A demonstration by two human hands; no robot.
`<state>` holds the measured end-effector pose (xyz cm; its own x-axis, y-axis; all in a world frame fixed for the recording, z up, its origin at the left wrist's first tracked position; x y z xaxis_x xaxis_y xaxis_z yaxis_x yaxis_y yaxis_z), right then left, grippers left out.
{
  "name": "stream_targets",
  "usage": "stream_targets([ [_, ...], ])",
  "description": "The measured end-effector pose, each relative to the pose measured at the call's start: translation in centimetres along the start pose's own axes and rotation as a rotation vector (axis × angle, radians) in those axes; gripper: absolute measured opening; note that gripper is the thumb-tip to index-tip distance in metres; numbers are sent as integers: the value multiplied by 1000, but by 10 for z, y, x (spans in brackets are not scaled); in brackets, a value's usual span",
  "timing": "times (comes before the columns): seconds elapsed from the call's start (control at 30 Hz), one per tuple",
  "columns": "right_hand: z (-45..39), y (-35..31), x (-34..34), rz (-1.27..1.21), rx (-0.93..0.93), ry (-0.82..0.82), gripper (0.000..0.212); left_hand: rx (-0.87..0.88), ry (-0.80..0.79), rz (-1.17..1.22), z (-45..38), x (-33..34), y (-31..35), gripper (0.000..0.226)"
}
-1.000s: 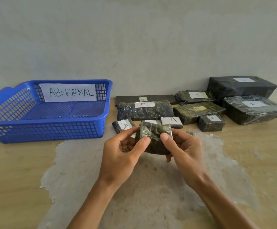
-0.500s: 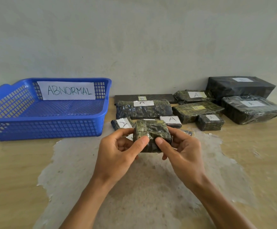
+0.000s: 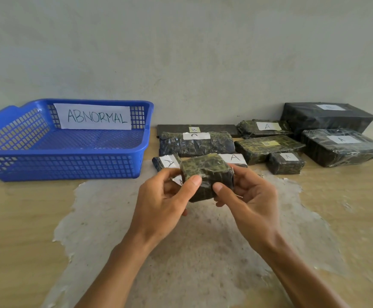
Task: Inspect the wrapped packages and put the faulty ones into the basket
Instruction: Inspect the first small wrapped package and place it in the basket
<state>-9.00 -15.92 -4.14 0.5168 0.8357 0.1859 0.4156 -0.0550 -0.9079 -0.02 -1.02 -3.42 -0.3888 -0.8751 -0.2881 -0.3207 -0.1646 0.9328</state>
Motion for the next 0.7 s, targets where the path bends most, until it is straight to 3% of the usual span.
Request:
stream_targets([
  [0.13, -2, 1, -3, -18, -6, 36, 24, 80, 11, -37, -2, -3, -6, 61],
  [0.4, -2, 2, -5, -2, 15, -29, 52, 80, -22, 1, -3, -4, -3, 48],
  [0.53, -2, 1, -3, -71, 35, -79, 54, 115, -90, -46, -3, -1, -1, 22],
  [0.63, -2, 0, -1, -77, 30, -55, 49, 115, -110, -79, -2, -1, -3, 27],
  [0.7, -3, 0, -1, -86, 39, -26, 48, 126, -117, -90, -2, -2, -3, 49],
])
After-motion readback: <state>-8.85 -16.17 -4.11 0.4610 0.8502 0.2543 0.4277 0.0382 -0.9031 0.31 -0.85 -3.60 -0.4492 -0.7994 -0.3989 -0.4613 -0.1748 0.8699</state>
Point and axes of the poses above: each hand's wrist, its own z-axis away from the middle knuckle, its own x-axis out of the palm, y = z × x, the point moved 3 cm from there along -z, towards the middle knuckle, and after that the axes turned 9 degrees about -z, right-handed, at the moved point
